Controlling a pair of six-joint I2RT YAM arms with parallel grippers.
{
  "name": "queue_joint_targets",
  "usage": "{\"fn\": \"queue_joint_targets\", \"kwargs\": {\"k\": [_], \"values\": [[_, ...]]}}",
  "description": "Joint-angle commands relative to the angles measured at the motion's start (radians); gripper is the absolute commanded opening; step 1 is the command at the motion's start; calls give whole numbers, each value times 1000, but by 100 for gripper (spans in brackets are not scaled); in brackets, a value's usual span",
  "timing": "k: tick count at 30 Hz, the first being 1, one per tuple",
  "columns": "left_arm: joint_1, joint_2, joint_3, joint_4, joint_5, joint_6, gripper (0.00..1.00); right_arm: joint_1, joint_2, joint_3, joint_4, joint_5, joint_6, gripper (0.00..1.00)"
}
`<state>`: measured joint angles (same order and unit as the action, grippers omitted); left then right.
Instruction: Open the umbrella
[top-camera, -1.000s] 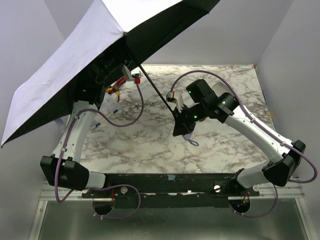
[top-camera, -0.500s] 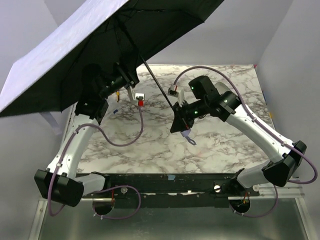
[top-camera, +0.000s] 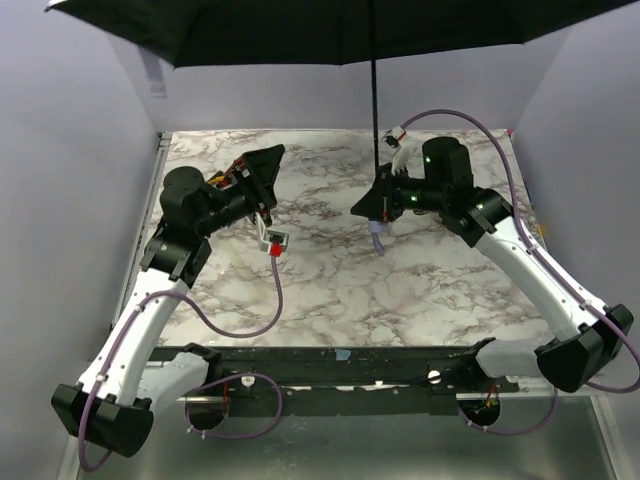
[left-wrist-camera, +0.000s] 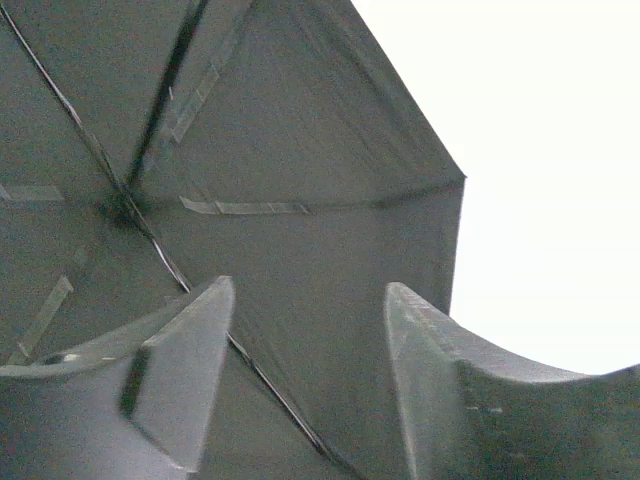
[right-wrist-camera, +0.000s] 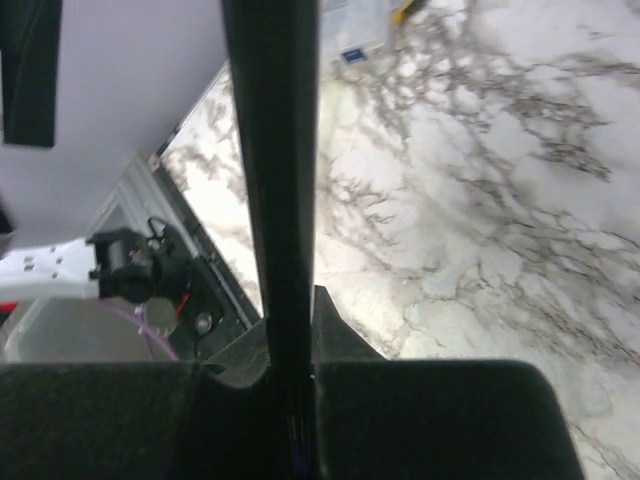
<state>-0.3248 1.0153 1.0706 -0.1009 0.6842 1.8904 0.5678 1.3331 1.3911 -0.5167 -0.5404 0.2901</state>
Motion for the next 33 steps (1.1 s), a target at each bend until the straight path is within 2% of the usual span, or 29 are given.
{"fn": "queue_joint_targets", "kwargs": {"k": [1, 7, 8, 15, 17, 19, 21, 27, 30, 33], "values": [[-2, -94, -5, -83, -94, -346, 72, -19, -83, -81, 190, 210, 30, 0], [27, -152, 36, -197, -254, -778, 75, -30, -167, -266, 224, 447, 30, 0], [54, -187, 27, -231, -293, -949, 75, -45, -212, -348, 220, 530, 35, 0], [112, -235, 16, -343, -377, -1304, 76, -60, -292, -559, 258, 483, 17, 0], [146, -230, 28, -398, -385, -1453, 76, -60, -315, -636, 316, 501, -21, 0], [194, -232, 27, -464, -332, -1568, 79, -61, -330, -693, 397, 519, -62, 0], [236, -253, -3, -502, -298, -1651, 85, -61, -327, -726, 466, 523, -90, 0], [292, -315, -103, -568, -301, -1752, 86, -60, -300, -776, 540, 508, -103, 14], [354, -335, -129, -589, -309, -1799, 86, -60, -330, -811, 530, 494, -97, 28], [417, -372, -155, -596, -259, -1840, 86, -60, -364, -845, 520, 505, -95, 29]]}}
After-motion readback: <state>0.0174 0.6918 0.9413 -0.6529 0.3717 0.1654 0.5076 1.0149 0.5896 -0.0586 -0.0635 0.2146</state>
